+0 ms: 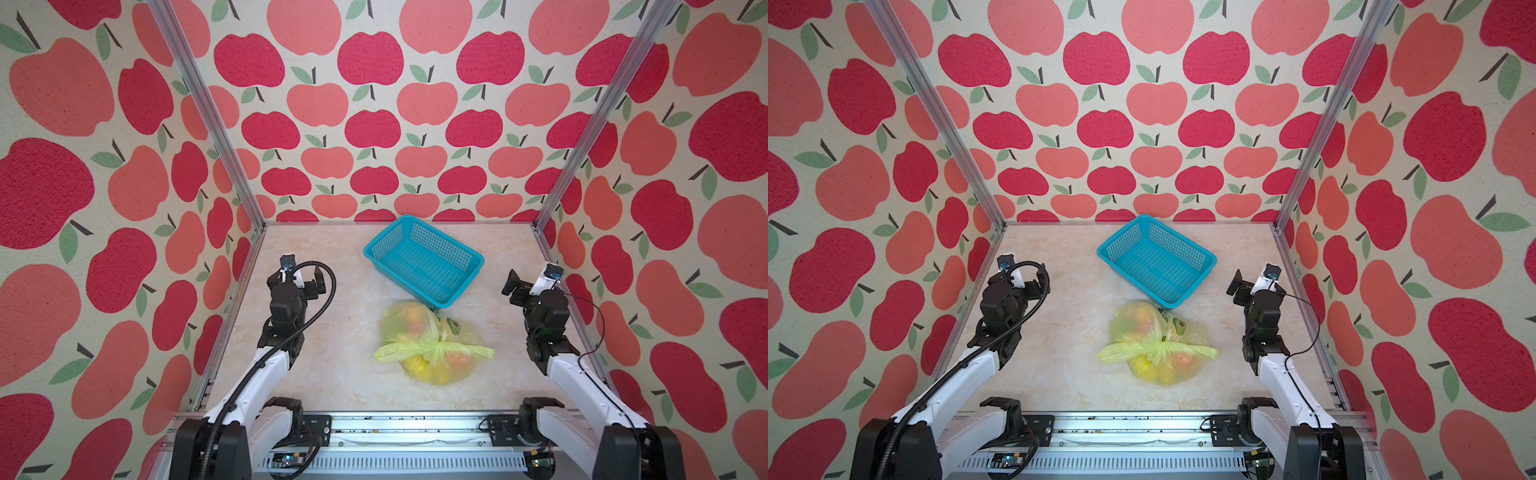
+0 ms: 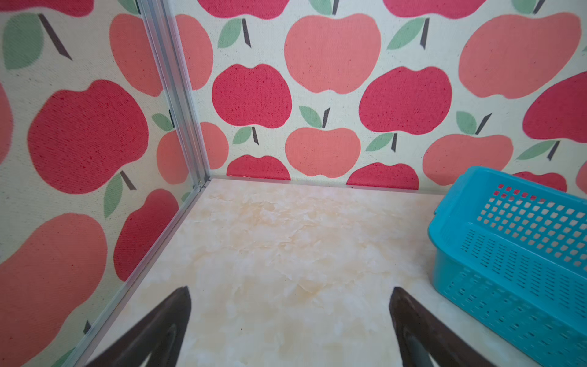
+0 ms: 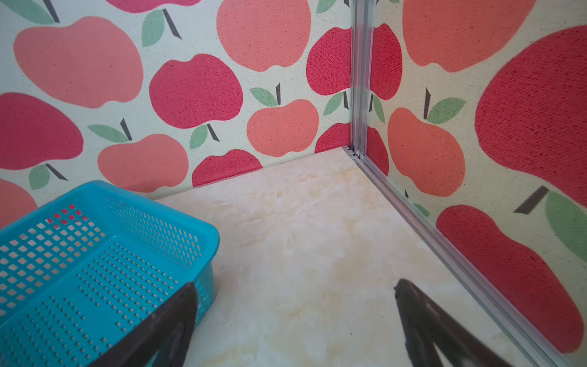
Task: Untie the knot of the plastic bag and take out the fruit
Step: Move the basket to the top-center of the table.
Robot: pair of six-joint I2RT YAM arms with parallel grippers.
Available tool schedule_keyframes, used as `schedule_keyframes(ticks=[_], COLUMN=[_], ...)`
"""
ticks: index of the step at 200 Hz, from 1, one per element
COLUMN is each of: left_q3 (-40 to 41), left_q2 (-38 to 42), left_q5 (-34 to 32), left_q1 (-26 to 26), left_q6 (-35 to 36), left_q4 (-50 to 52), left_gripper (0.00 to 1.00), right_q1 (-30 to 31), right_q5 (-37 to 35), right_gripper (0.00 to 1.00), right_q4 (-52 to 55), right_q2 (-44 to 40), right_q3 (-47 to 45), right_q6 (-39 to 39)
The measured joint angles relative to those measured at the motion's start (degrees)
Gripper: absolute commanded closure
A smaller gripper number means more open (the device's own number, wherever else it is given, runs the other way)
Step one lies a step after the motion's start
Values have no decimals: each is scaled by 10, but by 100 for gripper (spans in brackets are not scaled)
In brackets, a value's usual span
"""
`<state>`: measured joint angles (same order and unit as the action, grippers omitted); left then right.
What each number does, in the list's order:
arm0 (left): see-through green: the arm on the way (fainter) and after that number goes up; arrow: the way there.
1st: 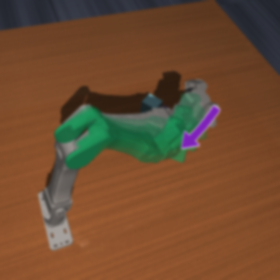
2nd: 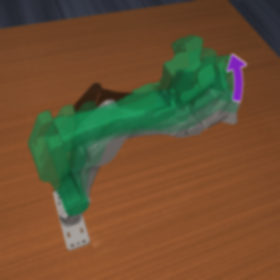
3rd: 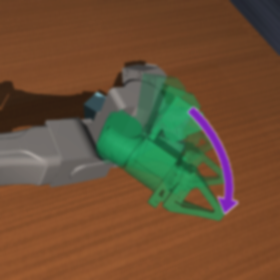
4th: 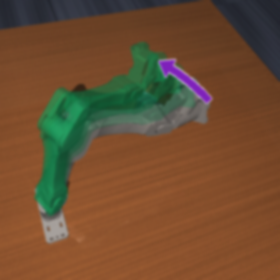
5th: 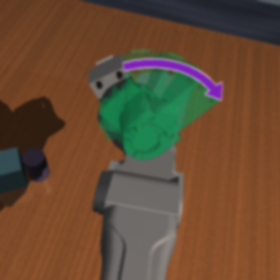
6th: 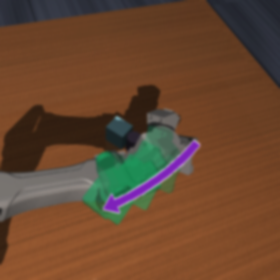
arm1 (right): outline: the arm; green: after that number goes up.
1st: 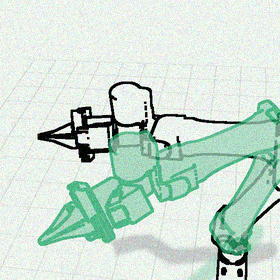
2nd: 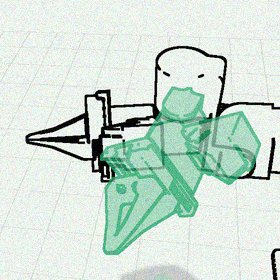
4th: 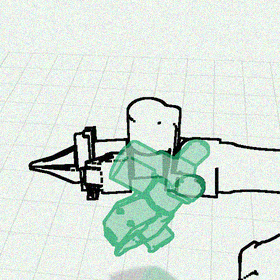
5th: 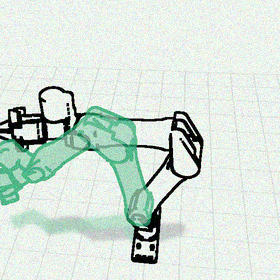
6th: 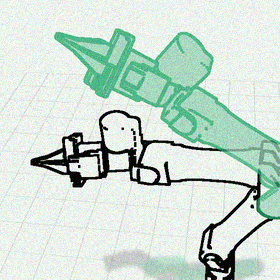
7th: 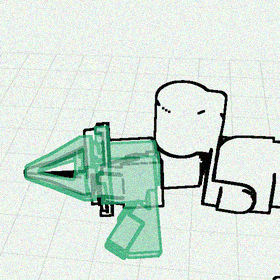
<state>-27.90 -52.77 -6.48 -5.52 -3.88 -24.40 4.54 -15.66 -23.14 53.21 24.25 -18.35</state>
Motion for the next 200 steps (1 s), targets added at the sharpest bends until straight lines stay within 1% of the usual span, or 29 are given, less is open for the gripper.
schedule_keyframes(ticks=[11,22,37,46,53,74,87,110,124,137,152,176,200], left_q3=[10,29,45,51,54,61,66,79,83,81,64,5,-47], left_q2=[45,85,116,125,130,137,137,132,116,95,65,24,8], left_q5=[29,44,87,117,133,165,174,195,215,226,231,228,229], left_q1=[24,55,122,162,180,196,196,196,192,178,149,82,17], left_q6=[-33,-89,-153,-185,-206,-248,-261,-269,-271,-270,-261,-236,-205], left_q4=[7,25,76,105,123,151,162,156,149,145,158,186,209], left_gripper=[1,1,1,1,1,1,1,0,1,1,1,1,0], right_q1=[-15,-31,-31,-17,-2,44,59,61,61,61,60,59,59], right_q5=[24,68,123,146,158,178,190,194,193,194,212,241,253], right_gripper=[1,1,1,1,1,1,1,1,1,1,1,1,1], right_q4=[31,43,66,84,100,155,194,271,325,372,428,504,571], right_q2=[-25,-40,-32,-8,15,108,179,300,377,438,518,639,729], right_q3=[11,17,42,73,101,209,288,421,505,577,675,820,912], right_q6=[-34,-48,-57,-54,-48,-24,-9,17,36,51,66,81,88])
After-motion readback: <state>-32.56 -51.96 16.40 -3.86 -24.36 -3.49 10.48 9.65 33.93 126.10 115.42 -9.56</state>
